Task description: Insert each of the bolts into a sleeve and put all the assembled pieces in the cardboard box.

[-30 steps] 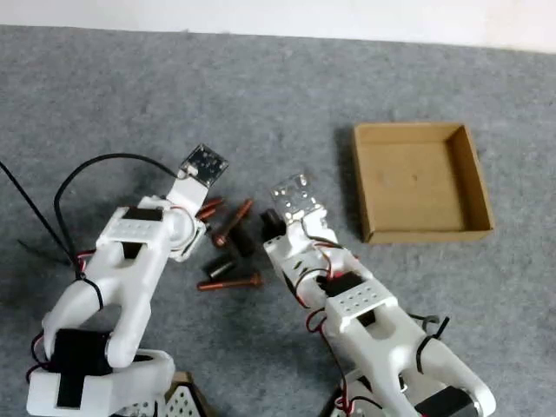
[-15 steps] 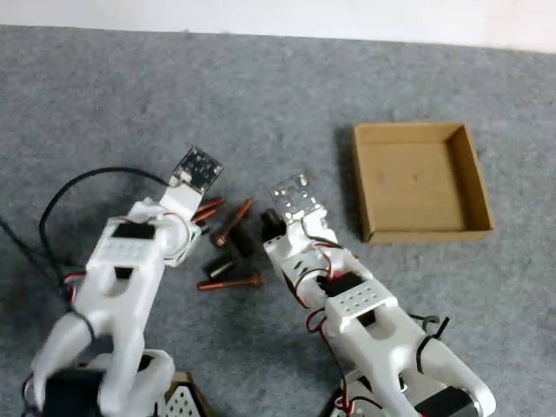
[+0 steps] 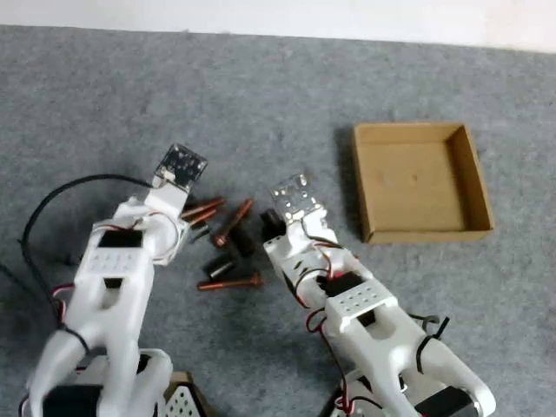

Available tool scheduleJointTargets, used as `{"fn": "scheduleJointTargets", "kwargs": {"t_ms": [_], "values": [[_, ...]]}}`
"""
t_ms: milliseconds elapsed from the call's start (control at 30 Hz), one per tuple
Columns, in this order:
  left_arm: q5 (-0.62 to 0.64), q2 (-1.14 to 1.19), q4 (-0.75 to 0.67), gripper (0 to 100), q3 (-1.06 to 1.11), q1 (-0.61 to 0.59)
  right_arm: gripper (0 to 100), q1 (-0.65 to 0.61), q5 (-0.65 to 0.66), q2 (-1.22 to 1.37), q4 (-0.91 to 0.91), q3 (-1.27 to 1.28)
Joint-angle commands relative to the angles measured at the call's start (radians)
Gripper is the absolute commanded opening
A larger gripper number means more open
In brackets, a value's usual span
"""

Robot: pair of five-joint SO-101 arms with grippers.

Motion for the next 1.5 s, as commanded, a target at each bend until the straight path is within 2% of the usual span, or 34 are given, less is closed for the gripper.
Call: {"fn": "scheduleJointTargets", "kwargs": {"t_ms": [0,200,367,1467], "values": [[0.009,0.131,-0.014,17,-0.107,-0.019,0.4,0.008,-0.008,-0.004,-0.031,-0.015],[0.009,0.240,-0.015,17,-0.154,-0.018,0.4,0.008,-0.008,-0.004,-0.031,-0.015],[-0.040,0.252,-0.011,17,-0.147,0.004,0.4,0.007,-0.008,-0.004,-0.031,-0.015],[-0.103,0.312,-0.011,17,-0.143,0.042,0.4,0.005,-0.011,-0.004,-0.031,-0.008]]}}
